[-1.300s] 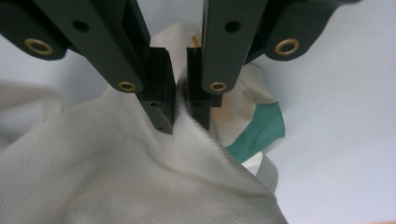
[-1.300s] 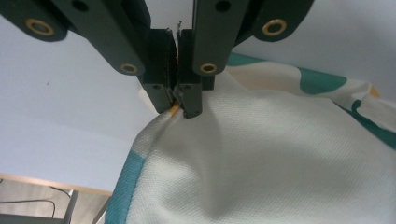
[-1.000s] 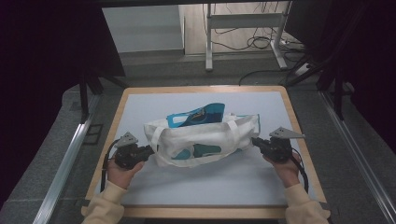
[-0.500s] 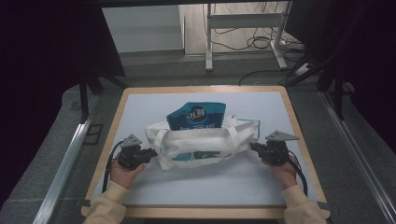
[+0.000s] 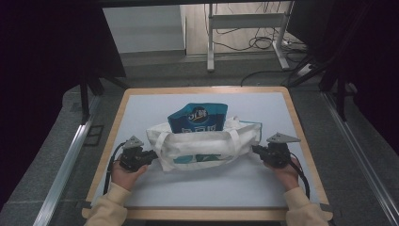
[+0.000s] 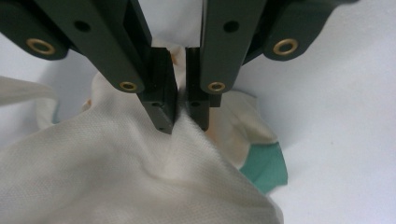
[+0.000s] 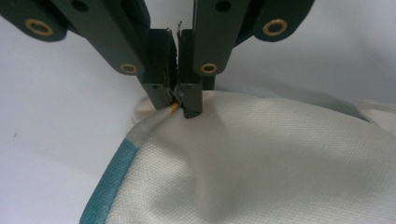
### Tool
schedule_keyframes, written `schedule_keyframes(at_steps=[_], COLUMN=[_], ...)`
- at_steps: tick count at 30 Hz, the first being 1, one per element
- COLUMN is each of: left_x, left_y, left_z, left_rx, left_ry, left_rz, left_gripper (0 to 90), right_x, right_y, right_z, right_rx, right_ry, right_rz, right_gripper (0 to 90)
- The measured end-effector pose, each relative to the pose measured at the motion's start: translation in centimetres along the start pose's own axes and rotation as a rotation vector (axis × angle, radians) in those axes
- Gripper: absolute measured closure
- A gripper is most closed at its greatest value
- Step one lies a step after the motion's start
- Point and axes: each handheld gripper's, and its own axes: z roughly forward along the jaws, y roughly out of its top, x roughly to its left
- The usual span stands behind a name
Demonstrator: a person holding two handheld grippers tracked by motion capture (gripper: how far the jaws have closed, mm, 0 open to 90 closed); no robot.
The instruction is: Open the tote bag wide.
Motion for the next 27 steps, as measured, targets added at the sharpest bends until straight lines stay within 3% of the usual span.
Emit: schedule_keyframes(at_steps=[5,12,14,15,17,19,20,21,27], left_x=[0.0,0.2,0.1,0.0,-0.1,-0.2,-0.2,-0.2,-0.2], left_y=[-0.5,-0.5,-0.5,-0.4,-0.4,-0.2,-0.2,0.1,2.4], left_z=[0.9,0.8,0.4,0.0,-1.1,-3.8,-3.8,-5.6,-7.8], left_rx=[0.040,0.032,0.024,0.016,-0.018,-0.096,-0.096,-0.151,-0.236], left_ry=[0.005,0.001,0.001,0.004,0.007,0.026,0.026,0.038,0.044], left_rz=[0.001,-0.003,-0.008,-0.005,-0.011,-0.022,-0.022,-0.035,-0.042], left_gripper=[84.5,84.4,83.4,79.2,79.0,73.7,69.7,68.0,61.2], right_x=[0.2,0.2,0.1,0.0,-0.1,-0.3,-0.4,-0.5,-0.8], right_y=[-0.6,-0.7,-0.6,-0.5,-0.4,0.1,0.3,0.5,2.0], right_z=[0.6,0.6,0.4,-0.2,-0.6,-2.4,-3.1,-3.7,-5.9], right_rx=[0.042,0.038,0.032,0.017,0.003,-0.056,-0.073,-0.086,-0.131], right_ry=[-0.004,-0.004,-0.005,-0.015,-0.028,-0.056,-0.057,-0.063,-0.068], right_rz=[-0.006,0.001,0.000,0.015,0.020,0.042,0.051,0.057,0.071], right_gripper=[85.5,83.9,74.5,57.8,54.1,45.5,43.9,42.2,38.5])
